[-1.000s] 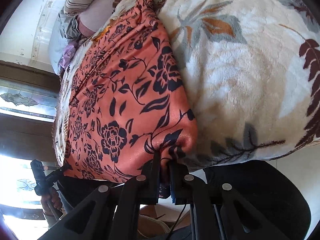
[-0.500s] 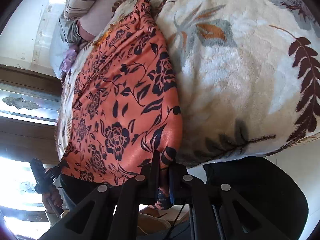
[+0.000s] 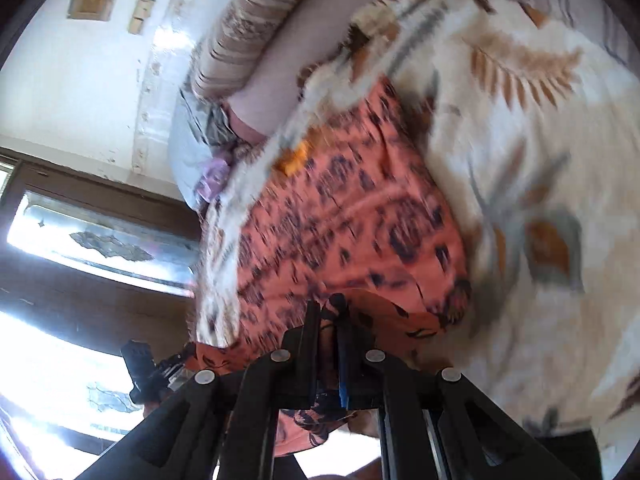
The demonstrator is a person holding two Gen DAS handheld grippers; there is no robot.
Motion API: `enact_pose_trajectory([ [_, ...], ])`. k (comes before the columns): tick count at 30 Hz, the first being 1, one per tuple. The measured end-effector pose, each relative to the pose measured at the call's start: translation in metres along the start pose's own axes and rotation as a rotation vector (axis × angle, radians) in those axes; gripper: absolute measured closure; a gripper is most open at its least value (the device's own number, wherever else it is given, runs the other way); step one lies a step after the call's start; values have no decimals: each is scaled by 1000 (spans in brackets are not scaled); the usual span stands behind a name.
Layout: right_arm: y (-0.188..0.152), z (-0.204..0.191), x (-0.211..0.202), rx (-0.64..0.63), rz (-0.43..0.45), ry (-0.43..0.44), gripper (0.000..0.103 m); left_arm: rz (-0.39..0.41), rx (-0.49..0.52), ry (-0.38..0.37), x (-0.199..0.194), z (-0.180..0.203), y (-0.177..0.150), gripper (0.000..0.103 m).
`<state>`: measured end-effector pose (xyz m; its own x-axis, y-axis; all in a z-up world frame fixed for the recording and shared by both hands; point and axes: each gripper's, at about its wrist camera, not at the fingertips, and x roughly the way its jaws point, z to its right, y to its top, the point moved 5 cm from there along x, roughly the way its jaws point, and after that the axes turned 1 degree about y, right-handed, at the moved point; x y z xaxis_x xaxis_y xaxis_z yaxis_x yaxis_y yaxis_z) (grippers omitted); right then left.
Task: Fold small clothes
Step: 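Lift the hem with both tools, fold it toward the collar, and open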
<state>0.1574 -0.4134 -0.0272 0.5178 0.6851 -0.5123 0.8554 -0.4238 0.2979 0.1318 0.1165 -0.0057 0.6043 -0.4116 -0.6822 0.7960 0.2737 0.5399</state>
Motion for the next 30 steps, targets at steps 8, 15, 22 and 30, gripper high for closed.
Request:
enact_pose_trajectory([
  [8, 122, 73, 116, 52, 55, -249, 38, -30, -23, 276, 166, -70, 88, 40],
  [15, 74, 95, 111, -13, 81, -324, 33, 66, -103, 278, 130, -100, 71, 36],
  [22, 37, 75, 158, -226, -129, -436, 35, -157, 3, 246, 168, -86, 4, 29],
  [30, 33, 2, 124, -322, -76, -495, 87, -82, 105, 257, 136, -32, 37, 83],
])
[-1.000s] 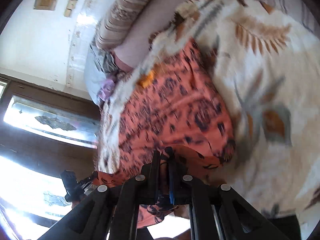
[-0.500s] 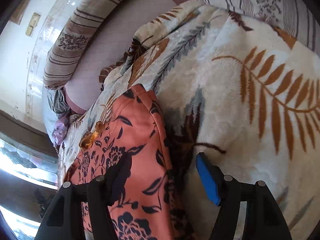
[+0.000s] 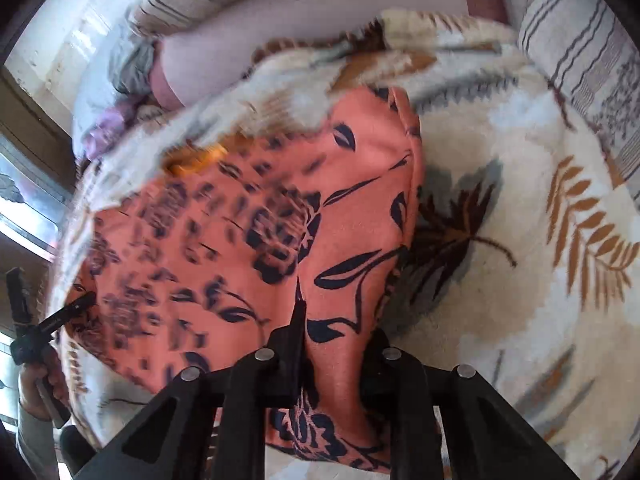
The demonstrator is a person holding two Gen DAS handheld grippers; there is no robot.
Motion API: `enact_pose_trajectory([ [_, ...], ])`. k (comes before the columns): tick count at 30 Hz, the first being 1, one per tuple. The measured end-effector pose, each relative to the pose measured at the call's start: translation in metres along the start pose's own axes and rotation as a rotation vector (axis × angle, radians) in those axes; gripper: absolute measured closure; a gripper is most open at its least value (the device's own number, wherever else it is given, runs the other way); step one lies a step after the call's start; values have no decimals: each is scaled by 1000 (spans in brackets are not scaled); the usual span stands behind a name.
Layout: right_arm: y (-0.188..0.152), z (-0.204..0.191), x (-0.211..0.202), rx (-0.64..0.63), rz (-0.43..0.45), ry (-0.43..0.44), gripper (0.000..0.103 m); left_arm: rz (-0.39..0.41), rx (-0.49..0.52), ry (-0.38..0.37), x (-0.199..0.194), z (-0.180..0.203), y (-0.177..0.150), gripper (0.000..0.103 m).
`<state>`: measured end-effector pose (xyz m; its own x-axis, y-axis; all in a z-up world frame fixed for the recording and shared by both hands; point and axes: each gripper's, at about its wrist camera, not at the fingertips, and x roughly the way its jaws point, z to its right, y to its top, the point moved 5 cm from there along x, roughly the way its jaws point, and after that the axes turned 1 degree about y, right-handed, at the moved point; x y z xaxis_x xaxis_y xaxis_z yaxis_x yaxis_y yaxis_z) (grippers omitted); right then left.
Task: Fold small clothes
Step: 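Lift the hem with both tools, fold it toward the collar, and open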
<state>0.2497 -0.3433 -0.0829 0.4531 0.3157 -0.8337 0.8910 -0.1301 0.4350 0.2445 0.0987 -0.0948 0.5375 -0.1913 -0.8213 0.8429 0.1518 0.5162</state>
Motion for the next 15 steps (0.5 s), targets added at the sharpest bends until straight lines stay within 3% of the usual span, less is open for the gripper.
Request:
enact_pose_trajectory([
  [4, -20, -1, -67, 1, 48, 33, 91, 80, 26, -50, -69, 6, -28, 82],
  [5, -35, 5, -78, 14, 39, 46, 91, 75, 21, -58, -77, 3, -43, 80],
  [7, -71, 24, -82, 64, 15, 60, 85, 8, 7, -28, -62, -8, -78, 67],
  [8, -95, 39, -73, 95, -6, 59, 80, -47, 9, 8, -43, -17, -97, 47],
  [10, -134, 66, -44, 179, -108, 30, 25, -118, 0, 73, -10, -39, -124, 42],
  [11, -154, 81, -35, 236, -139, 0, 25, -49, 8, 44, -18, -40, -124, 40],
  [13, -164, 81, -45, 223, -48, 39, 26, -59, -23, 61, -30, -43, -120, 38],
  [15, -158, 77, -55, 224, -14, 69, 26, -38, -76, 51, -42, -49, -111, 38],
])
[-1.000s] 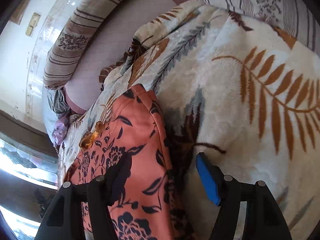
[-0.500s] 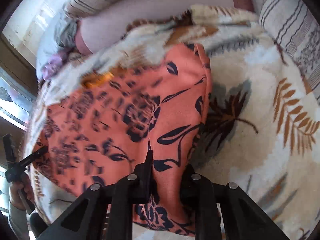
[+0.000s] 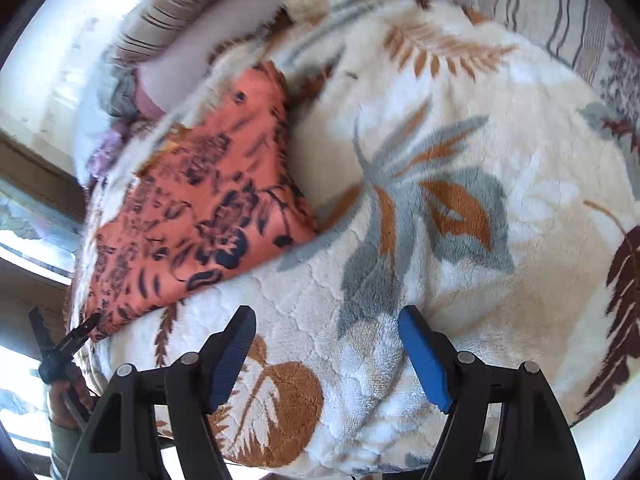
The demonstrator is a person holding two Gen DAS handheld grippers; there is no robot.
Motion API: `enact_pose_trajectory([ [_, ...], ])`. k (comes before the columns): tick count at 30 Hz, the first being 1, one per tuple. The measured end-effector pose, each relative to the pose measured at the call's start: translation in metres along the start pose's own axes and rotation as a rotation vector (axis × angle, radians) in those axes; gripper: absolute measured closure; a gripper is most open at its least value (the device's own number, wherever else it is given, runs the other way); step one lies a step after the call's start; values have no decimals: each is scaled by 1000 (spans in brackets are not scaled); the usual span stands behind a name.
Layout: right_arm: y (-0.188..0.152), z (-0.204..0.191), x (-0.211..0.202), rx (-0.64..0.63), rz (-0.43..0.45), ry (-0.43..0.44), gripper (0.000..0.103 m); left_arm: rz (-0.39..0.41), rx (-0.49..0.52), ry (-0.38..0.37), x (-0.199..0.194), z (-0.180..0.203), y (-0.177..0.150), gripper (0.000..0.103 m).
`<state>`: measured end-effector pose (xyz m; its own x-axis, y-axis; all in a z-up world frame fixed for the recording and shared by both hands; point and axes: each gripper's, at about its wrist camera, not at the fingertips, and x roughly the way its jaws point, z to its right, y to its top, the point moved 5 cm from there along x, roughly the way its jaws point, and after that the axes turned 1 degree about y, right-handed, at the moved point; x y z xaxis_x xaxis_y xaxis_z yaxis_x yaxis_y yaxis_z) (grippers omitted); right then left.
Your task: Fold small clothes
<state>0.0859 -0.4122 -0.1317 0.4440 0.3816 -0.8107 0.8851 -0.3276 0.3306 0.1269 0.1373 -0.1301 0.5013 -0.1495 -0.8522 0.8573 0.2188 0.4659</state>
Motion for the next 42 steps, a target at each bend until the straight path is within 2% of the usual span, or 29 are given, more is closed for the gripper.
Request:
enact_pose_trajectory([
  [4, 23, -16, 0, 78, 42, 147, 26, 68, -105, -18, -19, -9, 4, 38],
  [8, 20, -20, 32, 296, 9, 320, 26, 90, -319, -155, -31, -8, -27, 37],
  [9, 16, -23, 40, 332, 11, 348, 26, 97, -368, -174, -31, -5, -36, 32],
  [12, 15, -31, 58, 410, 42, 364, 26, 119, -443, -190, -19, 12, -48, 26],
  [15, 23, -28, 63, 514, 123, 338, 25, 102, -458, -130, 3, 21, -46, 25],
  [17, 30, -30, 68, 549, 156, 307, 25, 123, -466, -94, 13, 22, -39, 20],
  [18, 33, -31, 71, 555, 161, 283, 29, 139, -470, -75, 14, 23, -35, 20],
  [19, 36, -32, 72, 544, 164, 254, 46, 140, -459, -63, 17, 26, -31, 21],
  [20, 39, -36, 77, 515, 145, 204, 67, 132, -432, -52, 21, 27, -27, 39],
  [21, 40, -38, 79, 488, 116, 167, 90, 109, -393, -27, 26, 28, -22, 93],
  [22, 43, -41, 79, 457, 114, 133, 90, 71, -377, -51, 33, 27, -17, 91],
  [24, 51, -59, 62, 346, 145, 77, 92, 65, -385, -65, 26, 25, -9, 91],
  [27, 56, -91, 10, 166, 245, 37, 93, 182, -285, -88, -21, 34, -4, 91],
  [29, 47, -99, -13, 101, 268, 22, 93, 192, -260, -86, -35, 34, -14, 89],
  [31, 31, -89, -9, 97, 247, -13, 90, 124, -237, -46, -16, 28, -31, 79],
  [32, 18, -77, 4, 114, 203, -22, 88, 58, -224, -17, 4, 21, -41, 63],
  [33, 3, -60, 24, 158, 131, -21, 88, 10, -240, -36, 20, 11, -50, 63],
  [34, -14, -41, 42, 224, 51, -9, 86, 69, -250, -82, 13, 7, -51, 63],
  [35, -23, -30, 45, 270, 61, 67, 86, 63, -259, -91, 6, 4, -50, 62],
  [36, -25, -24, 37, 278, 106, 112, 86, 46, -267, -77, 1, 2, -48, 59],
  [38, -21, -19, 27, 278, 95, 95, 84, 70, -266, -66, -13, -2, -42, 58],
  [39, -15, -17, 20, 274, 103, 80, 75, 91, -258, -68, -19, -3, -38, 58],
  [40, -9, -17, 13, 261, 120, 64, 72, 107, -253, -58, -24, -4, -34, 58],
  [42, 9, -16, -9, 238, 184, 41, 72, 153, -255, -11, -36, -6, -29, 50],
])
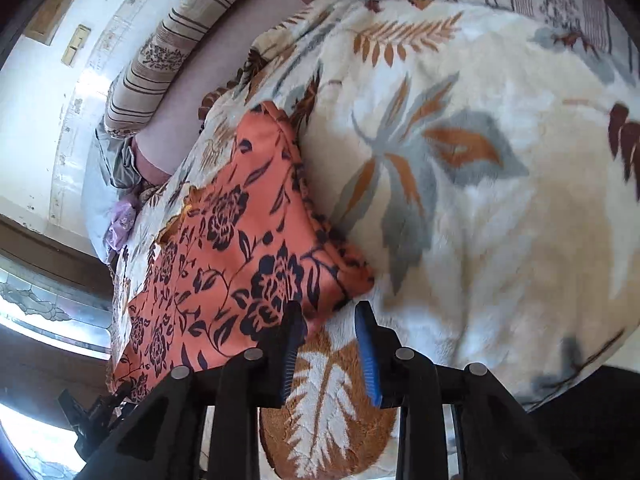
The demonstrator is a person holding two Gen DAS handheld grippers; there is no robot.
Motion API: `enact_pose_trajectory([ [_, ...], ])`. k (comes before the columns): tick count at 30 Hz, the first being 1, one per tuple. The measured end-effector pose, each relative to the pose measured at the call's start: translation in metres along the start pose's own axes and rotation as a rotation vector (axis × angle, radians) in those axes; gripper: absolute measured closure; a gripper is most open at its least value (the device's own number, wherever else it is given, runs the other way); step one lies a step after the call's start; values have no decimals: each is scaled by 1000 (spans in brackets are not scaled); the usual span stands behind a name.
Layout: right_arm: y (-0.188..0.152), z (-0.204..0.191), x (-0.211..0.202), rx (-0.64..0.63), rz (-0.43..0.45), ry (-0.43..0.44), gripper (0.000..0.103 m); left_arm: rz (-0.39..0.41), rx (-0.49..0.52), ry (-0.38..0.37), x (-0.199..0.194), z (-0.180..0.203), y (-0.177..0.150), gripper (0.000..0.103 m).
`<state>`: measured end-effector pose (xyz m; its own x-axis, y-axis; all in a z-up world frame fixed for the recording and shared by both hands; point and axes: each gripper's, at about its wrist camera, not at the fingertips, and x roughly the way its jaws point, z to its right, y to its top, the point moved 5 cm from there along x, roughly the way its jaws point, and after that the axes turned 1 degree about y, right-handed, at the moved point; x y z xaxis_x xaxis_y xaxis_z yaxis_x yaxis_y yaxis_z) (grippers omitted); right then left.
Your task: Fold small clothes
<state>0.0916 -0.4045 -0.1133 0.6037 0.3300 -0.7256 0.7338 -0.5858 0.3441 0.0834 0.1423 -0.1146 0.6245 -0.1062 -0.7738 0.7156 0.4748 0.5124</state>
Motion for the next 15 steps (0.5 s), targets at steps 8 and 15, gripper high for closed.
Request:
enact_pose_trajectory([
  [8, 41, -71, -4, -134, 24, 160, 26, 118, 17, 31, -19, 1, 35, 42],
  [15, 44, -142, 78, -177, -225, 346, 26, 63, 143, -113, 15, 58, 58, 42],
])
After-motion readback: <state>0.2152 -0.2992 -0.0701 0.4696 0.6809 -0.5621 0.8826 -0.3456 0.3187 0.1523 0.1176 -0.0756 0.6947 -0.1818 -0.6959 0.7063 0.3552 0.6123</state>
